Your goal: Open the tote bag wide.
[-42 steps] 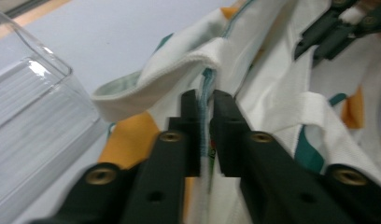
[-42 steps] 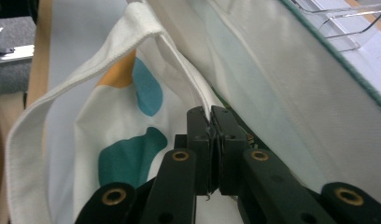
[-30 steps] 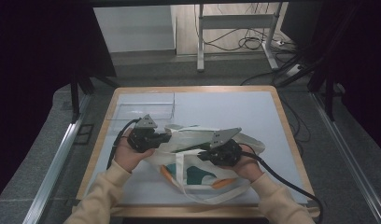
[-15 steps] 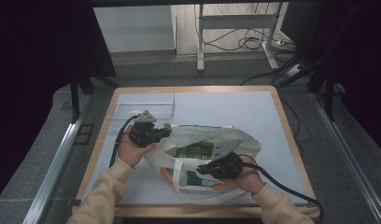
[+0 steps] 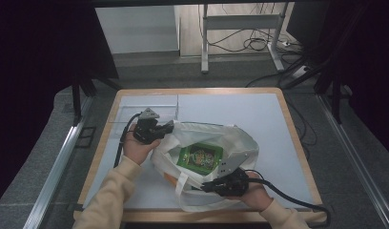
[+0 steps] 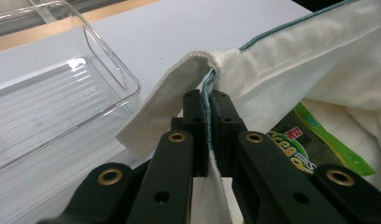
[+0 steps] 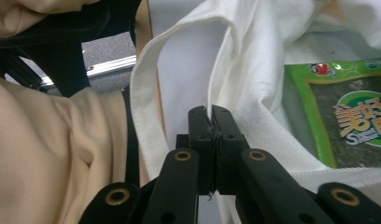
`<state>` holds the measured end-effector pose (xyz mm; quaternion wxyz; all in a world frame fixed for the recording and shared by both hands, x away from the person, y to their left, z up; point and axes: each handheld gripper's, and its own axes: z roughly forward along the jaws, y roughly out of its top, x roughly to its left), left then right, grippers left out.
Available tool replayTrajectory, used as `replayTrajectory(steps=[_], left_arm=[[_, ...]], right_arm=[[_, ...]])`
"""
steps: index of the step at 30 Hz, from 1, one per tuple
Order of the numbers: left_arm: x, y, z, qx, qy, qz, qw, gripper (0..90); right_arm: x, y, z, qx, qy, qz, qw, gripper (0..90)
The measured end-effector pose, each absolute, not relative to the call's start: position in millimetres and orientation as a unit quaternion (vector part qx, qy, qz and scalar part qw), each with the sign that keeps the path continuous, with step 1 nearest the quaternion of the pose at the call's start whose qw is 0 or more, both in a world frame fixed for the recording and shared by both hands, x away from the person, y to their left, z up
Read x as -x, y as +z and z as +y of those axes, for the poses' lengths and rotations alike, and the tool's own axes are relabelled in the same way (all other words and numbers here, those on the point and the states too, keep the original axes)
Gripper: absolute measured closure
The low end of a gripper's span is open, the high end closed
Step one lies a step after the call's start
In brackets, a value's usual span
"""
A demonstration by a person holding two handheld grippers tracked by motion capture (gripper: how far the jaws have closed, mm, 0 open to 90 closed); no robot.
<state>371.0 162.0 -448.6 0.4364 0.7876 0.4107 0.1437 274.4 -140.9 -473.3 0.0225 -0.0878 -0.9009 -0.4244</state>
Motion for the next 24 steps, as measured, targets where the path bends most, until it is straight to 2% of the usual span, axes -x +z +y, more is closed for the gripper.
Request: replayTrajectory(steps=[9,24], left_arm=[[-367,-459,161,-0.783,0.144,0.419,0.437,86.9],[-360,-458,165,-0.777,0.134,0.412,0.456,83.8]], right_arm=[[-269,-485,-137,0.09,-0.406,-0.909,0.021,86.8],[-274,-483,-140,0.104,-0.408,-0.907,0.023,85.8]])
